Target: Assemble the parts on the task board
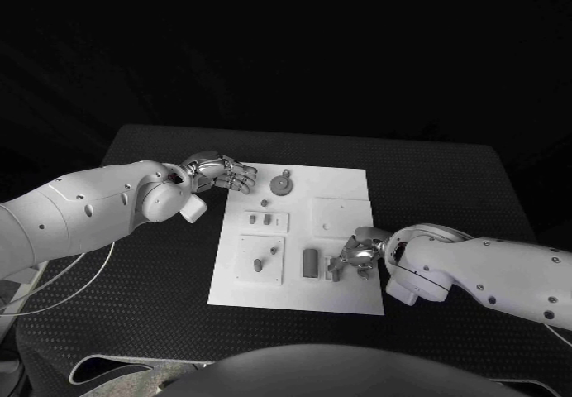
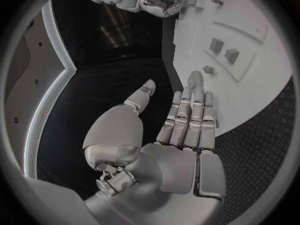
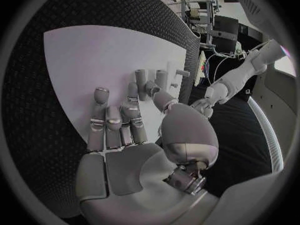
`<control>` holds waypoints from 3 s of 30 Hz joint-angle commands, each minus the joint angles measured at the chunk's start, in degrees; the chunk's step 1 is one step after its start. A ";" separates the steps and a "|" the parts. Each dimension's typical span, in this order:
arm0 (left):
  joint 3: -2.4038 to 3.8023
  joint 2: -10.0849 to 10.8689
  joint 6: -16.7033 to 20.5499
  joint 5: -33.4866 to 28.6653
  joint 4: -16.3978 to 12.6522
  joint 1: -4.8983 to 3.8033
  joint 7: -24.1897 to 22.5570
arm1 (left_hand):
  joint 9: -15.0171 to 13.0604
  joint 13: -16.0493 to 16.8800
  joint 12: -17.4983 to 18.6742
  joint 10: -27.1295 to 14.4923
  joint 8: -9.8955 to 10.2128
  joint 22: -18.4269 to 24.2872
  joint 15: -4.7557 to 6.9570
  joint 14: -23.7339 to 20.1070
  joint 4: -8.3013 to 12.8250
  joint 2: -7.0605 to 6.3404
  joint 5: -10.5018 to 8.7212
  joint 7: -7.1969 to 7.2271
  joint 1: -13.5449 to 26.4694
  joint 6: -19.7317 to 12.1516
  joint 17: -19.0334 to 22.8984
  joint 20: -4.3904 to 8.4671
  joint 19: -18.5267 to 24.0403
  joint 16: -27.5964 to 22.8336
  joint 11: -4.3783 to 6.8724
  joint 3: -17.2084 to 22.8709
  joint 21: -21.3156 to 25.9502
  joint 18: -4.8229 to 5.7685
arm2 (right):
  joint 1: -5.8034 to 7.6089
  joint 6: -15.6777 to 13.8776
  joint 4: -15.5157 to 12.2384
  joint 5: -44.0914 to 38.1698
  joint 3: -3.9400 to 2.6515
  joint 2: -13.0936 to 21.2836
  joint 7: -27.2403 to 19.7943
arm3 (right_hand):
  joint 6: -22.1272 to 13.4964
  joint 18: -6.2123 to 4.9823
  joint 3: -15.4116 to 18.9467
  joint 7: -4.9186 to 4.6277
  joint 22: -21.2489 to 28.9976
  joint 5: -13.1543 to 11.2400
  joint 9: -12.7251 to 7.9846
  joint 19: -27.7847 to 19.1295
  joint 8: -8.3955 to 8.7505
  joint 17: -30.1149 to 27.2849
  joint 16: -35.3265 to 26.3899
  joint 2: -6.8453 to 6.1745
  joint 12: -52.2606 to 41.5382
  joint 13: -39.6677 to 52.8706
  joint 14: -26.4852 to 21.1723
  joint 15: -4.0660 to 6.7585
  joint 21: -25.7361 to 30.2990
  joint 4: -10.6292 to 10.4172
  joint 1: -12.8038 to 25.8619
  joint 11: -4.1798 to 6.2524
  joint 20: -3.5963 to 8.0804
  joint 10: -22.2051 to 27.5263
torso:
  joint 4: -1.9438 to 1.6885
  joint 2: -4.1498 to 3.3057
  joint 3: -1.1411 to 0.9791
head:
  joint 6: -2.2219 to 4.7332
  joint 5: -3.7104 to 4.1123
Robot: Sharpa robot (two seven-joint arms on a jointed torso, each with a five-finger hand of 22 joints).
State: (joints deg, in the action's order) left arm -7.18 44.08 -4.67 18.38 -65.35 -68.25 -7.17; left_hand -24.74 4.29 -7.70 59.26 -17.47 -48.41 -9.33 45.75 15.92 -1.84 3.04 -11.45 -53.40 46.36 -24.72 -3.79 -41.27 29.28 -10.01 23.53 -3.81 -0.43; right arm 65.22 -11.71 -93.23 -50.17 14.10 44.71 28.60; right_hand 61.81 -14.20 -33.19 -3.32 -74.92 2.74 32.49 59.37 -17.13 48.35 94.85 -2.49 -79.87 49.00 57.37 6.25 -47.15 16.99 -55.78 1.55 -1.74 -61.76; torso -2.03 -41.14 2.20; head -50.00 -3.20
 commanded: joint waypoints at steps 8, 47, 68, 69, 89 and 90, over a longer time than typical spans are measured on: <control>0.03 0.04 -0.72 0.14 -0.21 -0.04 -0.28 | -0.07 0.04 -0.03 -0.40 -0.33 -0.09 -0.07 -0.37 0.14 0.14 -0.21 0.02 0.22 -0.42 -0.09 0.04 0.24 -0.27 0.07 -0.13 -0.35 0.43 | -0.04 -1.01 0.84 1.00 0.01 -0.83 -0.86 | -1.04 -0.80 0.33 -1.24 -0.95 0.31 0.03 0.23 -0.19 -0.11 0.93 2.47 -0.18 0.05 0.04 0.41 -0.20 -0.08 -2.62 0.15 0.06 -0.42 | -0.04 0.01 0.01 | 0.00 -0.11; 0.03 -0.03 -0.67 0.38 -0.24 -0.04 0.12 | -0.09 0.04 -0.02 -0.43 -0.36 -0.10 -0.08 -0.39 0.26 0.06 -0.21 0.00 0.12 -0.50 -0.24 0.04 0.28 -0.32 0.06 -0.18 -0.34 0.43 | -0.08 1.85 1.91 3.54 -0.02 -2.43 -2.24 | -1.91 -0.80 1.43 -1.94 -0.18 0.30 -1.12 0.32 0.99 -0.67 0.02 -2.69 1.35 -0.39 -0.47 0.29 1.09 -1.50 4.58 -0.55 -0.32 0.42 | 0.05 0.00 -0.06 | 0.00 -0.29; 0.03 0.05 -0.62 0.57 -0.29 -0.04 0.18 | -0.09 0.02 0.03 -0.54 -0.34 -0.11 -0.11 -0.49 0.37 -0.10 -0.21 -0.05 -0.06 -0.64 -0.32 0.01 0.35 -0.41 0.01 -0.22 -0.31 0.43 | -0.11 1.74 2.19 2.75 -0.01 -2.22 -2.97 | -2.78 -0.80 -0.45 -2.39 -0.10 0.29 -1.69 -0.09 1.62 -0.89 -0.39 -5.37 2.14 -0.68 -1.26 -0.05 1.90 -2.59 6.22 -0.96 -0.55 1.28 | 0.05 0.00 -0.04 | 0.00 -0.30; 0.03 0.05 -0.63 0.57 -0.29 -0.04 0.18 | -0.10 0.02 0.04 -0.54 -0.34 -0.11 -0.11 -0.50 0.37 -0.10 -0.21 -0.05 -0.06 -0.64 -0.32 0.01 0.36 -0.41 0.01 -0.22 -0.31 0.43 | -0.11 1.75 2.18 2.59 -0.01 -2.20 -3.05 | -2.79 -0.80 -0.47 -2.39 -0.11 0.29 -1.69 -0.09 1.62 -0.89 -0.39 -5.39 2.14 -0.68 -1.27 -0.06 1.90 -2.61 6.24 -0.96 -0.55 1.29 | 0.05 0.01 -0.04 | 0.00 -0.29; 0.03 0.09 -0.83 0.59 -0.29 -0.04 0.12 | -0.12 0.02 0.03 -0.55 -0.38 -0.12 -0.13 -0.51 0.33 -0.04 -0.21 -0.04 -0.08 -0.61 -0.38 -0.01 0.37 -0.44 0.01 -0.23 -0.31 0.43 | -0.37 10.80 1.87 -1.37 0.01 -1.38 -3.07 | -2.06 -0.80 -1.50 -2.16 -0.43 0.29 -1.55 0.06 1.12 -0.86 -0.12 -6.32 1.88 -0.56 -1.32 -0.06 1.84 -2.32 5.23 -0.76 -0.55 1.15 | 0.13 -0.04 -0.08 | 0.00 -0.29; 0.03 0.06 -0.84 0.59 -0.28 -0.04 0.10 | -0.12 0.02 0.03 -0.55 -0.39 -0.12 -0.13 -0.51 0.33 -0.04 -0.21 -0.04 -0.08 -0.61 -0.38 -0.01 0.37 -0.44 0.01 -0.23 -0.31 0.43 | -0.40 10.69 1.88 -1.53 0.01 -1.45 -3.07 | -2.05 -0.80 -1.53 -2.15 -0.45 0.29 -1.55 0.06 1.10 -0.85 -0.10 -6.20 1.86 -0.55 -1.31 -0.05 1.83 -2.27 5.16 -0.75 -0.55 1.13 | 0.10 -0.04 -0.07 | 0.00 -0.25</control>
State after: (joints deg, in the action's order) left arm -7.18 44.25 -4.69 18.86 -65.48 -68.25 -6.68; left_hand -24.81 4.29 -7.70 59.26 -17.47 -48.46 -9.54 45.55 16.09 -1.84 3.04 -11.66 -53.40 46.16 -25.01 -3.79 -41.27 29.05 -10.01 23.37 -3.81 -0.43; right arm 65.19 -3.81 -91.21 -50.79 13.92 43.48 25.98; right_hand 60.73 -14.21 -34.41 -4.11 -74.91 3.11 30.88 59.38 -15.70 47.54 94.86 -8.84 -78.05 48.41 56.14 5.91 -45.59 14.85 -50.32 0.39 -2.16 -60.58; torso -1.92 -41.15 2.12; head -50.00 -3.54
